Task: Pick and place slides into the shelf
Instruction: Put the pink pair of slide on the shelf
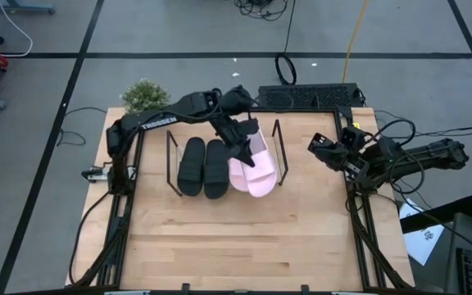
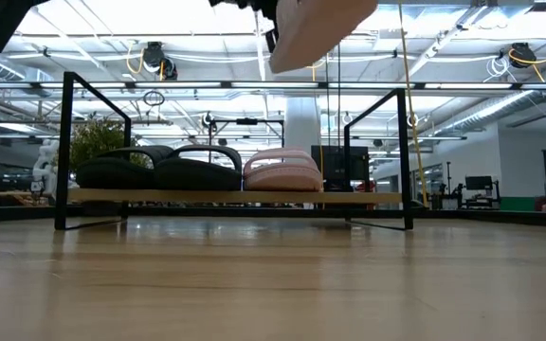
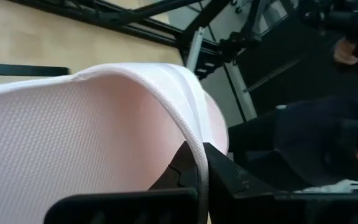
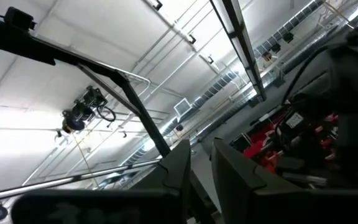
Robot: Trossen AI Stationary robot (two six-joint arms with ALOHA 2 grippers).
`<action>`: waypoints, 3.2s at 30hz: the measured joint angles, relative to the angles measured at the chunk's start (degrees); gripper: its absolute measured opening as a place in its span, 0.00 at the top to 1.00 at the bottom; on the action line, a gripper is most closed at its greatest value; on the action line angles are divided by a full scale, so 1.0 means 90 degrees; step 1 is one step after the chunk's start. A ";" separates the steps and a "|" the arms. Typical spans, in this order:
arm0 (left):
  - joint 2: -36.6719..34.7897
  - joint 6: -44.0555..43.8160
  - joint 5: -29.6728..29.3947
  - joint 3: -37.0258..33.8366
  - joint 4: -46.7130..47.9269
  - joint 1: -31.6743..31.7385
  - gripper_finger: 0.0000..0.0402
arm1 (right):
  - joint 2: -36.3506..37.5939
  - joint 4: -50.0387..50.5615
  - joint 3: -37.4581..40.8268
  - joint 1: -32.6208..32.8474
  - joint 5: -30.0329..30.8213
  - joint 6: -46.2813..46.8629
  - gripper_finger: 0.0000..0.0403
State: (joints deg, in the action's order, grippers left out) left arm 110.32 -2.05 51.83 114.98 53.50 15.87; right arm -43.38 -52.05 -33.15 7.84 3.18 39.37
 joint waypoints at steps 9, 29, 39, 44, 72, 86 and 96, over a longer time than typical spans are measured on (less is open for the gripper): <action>0.0504 0.0444 -0.0109 0.0000 -0.0022 -0.0021 1.00 | 0.0000 0.0034 0.0000 0.0015 -0.0026 -0.0287 0.86; 0.1166 0.0768 -0.0130 -0.0002 -0.0899 0.0205 1.00 | -0.0001 0.0157 0.0000 0.0015 -0.0051 -0.0266 0.86; 0.1188 0.1255 -0.0222 0.0000 -0.0365 0.0281 1.00 | 0.0000 0.0138 0.0000 0.0015 -0.0053 -0.0221 0.86; 0.1188 0.1381 -0.0289 0.0000 -0.0067 0.0239 1.00 | 0.0000 0.0138 0.0000 0.0015 -0.0053 -0.0213 0.86; 0.1634 0.1891 -0.0430 0.0095 -0.0300 0.0187 1.00 | -0.0005 0.0132 0.0002 0.0012 -0.0010 -0.0235 0.86; 0.1868 0.2058 -0.0432 0.0097 -0.0457 0.0282 1.00 | -0.0005 0.0143 0.0002 0.0007 0.0000 -0.0180 0.86; 0.1880 0.2064 -0.0646 0.0097 -0.0416 0.0319 1.00 | -0.0005 0.0145 0.0002 0.0007 0.0003 -0.0184 0.86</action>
State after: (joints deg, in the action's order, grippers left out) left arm 127.24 16.52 46.02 115.85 49.76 18.74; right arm -43.42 -50.74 -33.12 7.90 3.20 37.71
